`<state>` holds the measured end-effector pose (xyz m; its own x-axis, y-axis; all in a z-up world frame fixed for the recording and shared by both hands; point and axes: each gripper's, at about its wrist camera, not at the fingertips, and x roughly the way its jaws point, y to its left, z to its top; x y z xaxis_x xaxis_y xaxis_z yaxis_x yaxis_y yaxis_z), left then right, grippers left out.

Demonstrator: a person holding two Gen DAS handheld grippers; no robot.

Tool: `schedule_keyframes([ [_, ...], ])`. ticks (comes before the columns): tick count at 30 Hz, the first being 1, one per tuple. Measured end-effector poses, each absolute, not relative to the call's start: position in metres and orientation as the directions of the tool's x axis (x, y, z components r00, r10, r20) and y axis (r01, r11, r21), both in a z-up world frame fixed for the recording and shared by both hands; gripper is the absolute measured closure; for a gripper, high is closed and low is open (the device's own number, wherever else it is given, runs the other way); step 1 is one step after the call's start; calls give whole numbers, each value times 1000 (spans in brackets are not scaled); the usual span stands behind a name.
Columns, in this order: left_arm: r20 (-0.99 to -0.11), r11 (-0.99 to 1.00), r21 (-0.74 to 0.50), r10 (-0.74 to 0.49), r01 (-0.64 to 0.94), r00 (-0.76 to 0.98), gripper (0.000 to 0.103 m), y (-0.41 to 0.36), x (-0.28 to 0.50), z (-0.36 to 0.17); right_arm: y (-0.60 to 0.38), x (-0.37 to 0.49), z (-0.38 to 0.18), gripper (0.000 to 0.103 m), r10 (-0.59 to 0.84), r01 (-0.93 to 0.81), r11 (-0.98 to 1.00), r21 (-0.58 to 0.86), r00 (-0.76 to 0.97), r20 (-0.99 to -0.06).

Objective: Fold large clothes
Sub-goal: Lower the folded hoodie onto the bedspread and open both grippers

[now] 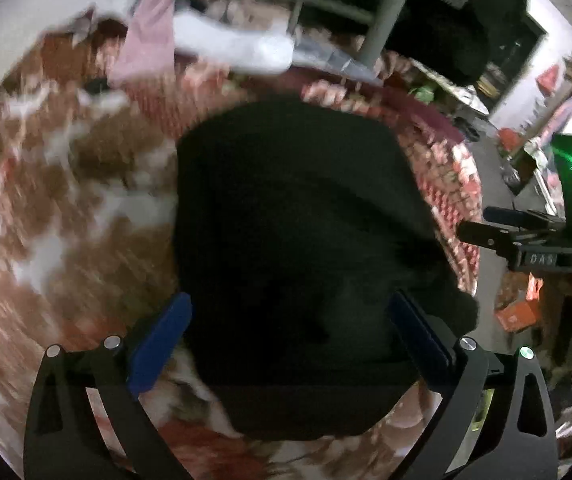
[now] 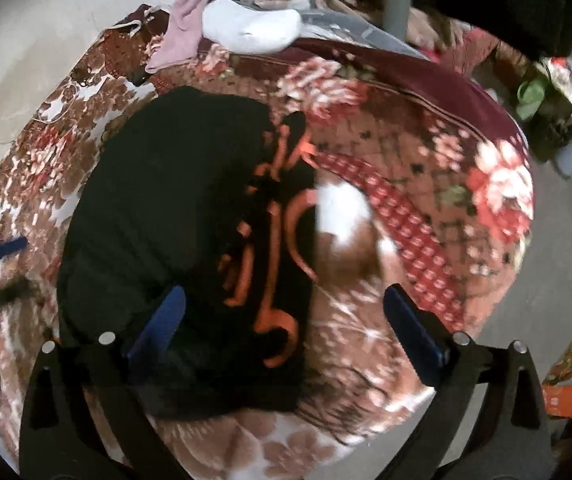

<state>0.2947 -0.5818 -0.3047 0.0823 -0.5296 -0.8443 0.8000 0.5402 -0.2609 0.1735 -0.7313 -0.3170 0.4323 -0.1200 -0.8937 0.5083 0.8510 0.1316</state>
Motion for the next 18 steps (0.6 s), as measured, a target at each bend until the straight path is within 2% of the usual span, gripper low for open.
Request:
schedule_keyframes([
  [2,-861,570,-262,-503,778,79,6,-584,290,-333,-734,190,-355,5,-117,503,858,105,391,-913],
  [4,-872,567,-145,-461,811,167,6,-587,278,-345,-732,188,-370,5,-109,499,859,113,395,-912],
  [6,-875,537,-35,-424,843,234,6,-591,264,-356,-730,183,-381,5,-168,481,875,51,400,-901],
  [8,-860,528,-6,-435,849,265,6,-591,254,-361,-730,176,-390,5,-208,457,890,-4,398,-894],
  [10,-858,518,17,-431,855,278,6,-594,250,-364,-739,167,-399,5,-196,466,885,9,391,-899],
  [14,-888,504,23,-386,863,249,6,-601,246,-345,-751,153,-391,5,-172,486,873,26,358,-918],
  [18,-872,576,-27,-413,817,262,5,-583,232,-278,-741,131,-338,5,-132,495,865,86,390,-911],
])
